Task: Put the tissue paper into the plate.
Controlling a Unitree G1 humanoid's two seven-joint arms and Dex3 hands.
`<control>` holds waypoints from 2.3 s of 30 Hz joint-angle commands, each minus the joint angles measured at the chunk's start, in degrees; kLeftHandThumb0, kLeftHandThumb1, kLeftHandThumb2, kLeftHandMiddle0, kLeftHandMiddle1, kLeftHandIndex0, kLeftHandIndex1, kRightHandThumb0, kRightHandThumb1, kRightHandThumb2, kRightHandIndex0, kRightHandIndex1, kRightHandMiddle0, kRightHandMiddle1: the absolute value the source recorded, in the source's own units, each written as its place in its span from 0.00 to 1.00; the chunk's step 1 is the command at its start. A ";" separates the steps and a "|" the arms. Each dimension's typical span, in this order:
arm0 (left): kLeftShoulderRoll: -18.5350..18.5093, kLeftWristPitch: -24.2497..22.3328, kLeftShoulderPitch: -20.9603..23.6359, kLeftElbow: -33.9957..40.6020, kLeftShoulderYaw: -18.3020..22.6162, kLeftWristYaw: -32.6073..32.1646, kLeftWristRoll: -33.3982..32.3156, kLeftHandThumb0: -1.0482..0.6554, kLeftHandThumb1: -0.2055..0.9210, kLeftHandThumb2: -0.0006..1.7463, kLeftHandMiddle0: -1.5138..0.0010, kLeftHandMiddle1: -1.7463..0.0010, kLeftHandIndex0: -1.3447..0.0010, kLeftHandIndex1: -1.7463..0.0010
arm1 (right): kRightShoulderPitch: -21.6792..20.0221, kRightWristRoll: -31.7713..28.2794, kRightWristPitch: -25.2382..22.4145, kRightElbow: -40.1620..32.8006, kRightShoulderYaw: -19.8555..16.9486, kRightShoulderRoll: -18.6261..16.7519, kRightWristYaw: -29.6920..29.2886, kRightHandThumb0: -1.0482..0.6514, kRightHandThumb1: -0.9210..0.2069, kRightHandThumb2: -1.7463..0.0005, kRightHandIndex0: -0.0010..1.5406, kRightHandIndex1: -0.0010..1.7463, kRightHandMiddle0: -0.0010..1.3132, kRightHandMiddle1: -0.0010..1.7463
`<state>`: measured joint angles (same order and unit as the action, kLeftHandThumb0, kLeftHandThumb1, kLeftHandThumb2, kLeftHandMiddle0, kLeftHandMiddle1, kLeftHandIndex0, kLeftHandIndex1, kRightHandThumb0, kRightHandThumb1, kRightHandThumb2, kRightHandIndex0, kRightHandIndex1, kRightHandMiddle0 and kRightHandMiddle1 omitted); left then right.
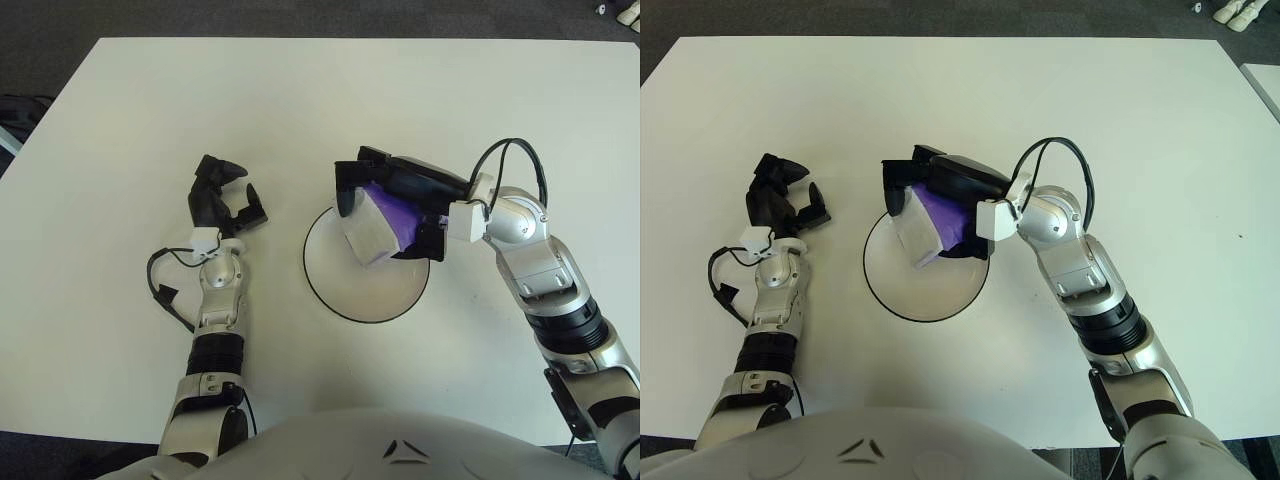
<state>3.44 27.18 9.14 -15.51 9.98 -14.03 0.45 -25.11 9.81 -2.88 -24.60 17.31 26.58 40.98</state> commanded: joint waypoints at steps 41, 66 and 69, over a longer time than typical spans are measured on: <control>-1.28 1.37 -3.78 -3.12 -1.68 -7.88 10.52 0.61 0.33 0.84 0.54 0.06 0.58 0.00 | 7.47 -1.52 13.85 2.26 0.68 2.90 -0.58 0.05 0.20 0.66 0.00 0.00 0.00 0.00; -1.65 1.49 -3.32 -4.27 -2.20 -4.84 5.58 0.61 0.33 0.83 0.51 0.10 0.59 0.00 | 5.18 -6.19 8.17 -0.51 -2.02 3.14 1.69 0.06 0.36 0.62 0.00 0.00 0.00 0.00; -1.62 1.53 -3.16 -4.48 -2.06 -3.96 4.36 0.61 0.32 0.84 0.51 0.09 0.58 0.00 | 4.84 -6.48 7.76 -0.45 -2.06 3.24 2.24 0.06 0.37 0.62 0.00 0.00 0.00 0.00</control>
<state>1.80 28.01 9.10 -16.20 7.71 -18.91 5.29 -19.60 4.65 5.33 -24.02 15.78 29.16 42.40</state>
